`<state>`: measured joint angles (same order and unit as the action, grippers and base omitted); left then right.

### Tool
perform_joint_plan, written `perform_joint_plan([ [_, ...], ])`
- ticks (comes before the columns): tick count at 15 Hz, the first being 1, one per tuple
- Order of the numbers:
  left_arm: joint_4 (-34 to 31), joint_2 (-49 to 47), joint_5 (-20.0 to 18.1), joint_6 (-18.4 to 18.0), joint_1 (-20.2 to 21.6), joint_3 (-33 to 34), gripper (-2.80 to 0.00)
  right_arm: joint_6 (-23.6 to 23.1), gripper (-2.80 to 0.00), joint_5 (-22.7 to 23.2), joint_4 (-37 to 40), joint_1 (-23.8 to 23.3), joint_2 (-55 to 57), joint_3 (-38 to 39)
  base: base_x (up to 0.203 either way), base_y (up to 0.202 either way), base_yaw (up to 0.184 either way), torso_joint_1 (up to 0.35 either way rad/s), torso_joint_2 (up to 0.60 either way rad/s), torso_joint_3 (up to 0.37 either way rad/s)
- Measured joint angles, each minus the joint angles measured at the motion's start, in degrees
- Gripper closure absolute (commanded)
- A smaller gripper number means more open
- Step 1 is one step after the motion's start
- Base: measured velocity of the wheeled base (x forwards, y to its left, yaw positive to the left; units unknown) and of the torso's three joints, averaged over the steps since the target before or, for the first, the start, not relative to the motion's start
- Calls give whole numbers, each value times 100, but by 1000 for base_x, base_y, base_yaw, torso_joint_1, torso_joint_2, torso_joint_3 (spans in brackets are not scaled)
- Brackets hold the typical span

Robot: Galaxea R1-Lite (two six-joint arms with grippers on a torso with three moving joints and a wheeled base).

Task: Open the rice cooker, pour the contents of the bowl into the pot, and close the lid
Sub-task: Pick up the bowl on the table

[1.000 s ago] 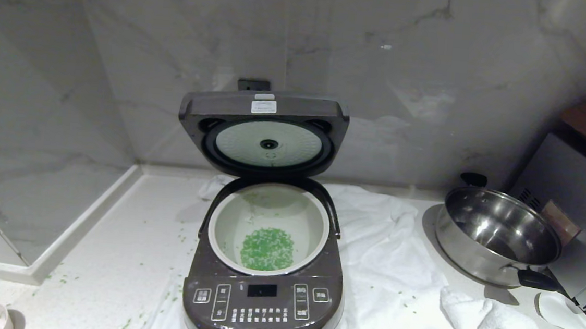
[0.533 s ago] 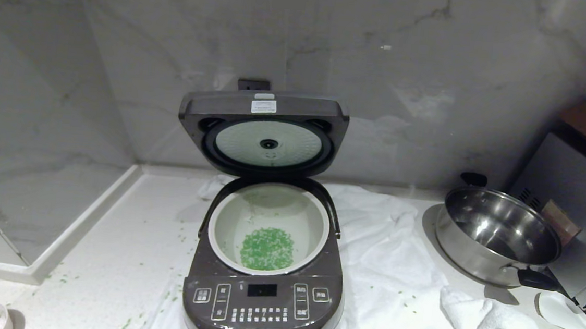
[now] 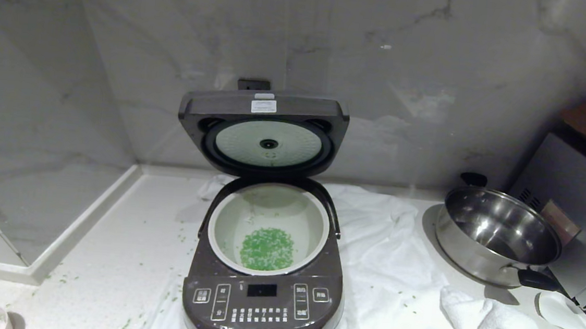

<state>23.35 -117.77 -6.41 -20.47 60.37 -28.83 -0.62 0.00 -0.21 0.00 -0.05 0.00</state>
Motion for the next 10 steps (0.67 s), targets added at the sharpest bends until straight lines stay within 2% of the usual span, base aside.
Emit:
perform_joint_plan([
  [10, -6, 20, -20, 7, -41, 90, 0, 3, 0, 0, -1, 0, 0, 0, 0, 0, 0, 0, 0, 0],
])
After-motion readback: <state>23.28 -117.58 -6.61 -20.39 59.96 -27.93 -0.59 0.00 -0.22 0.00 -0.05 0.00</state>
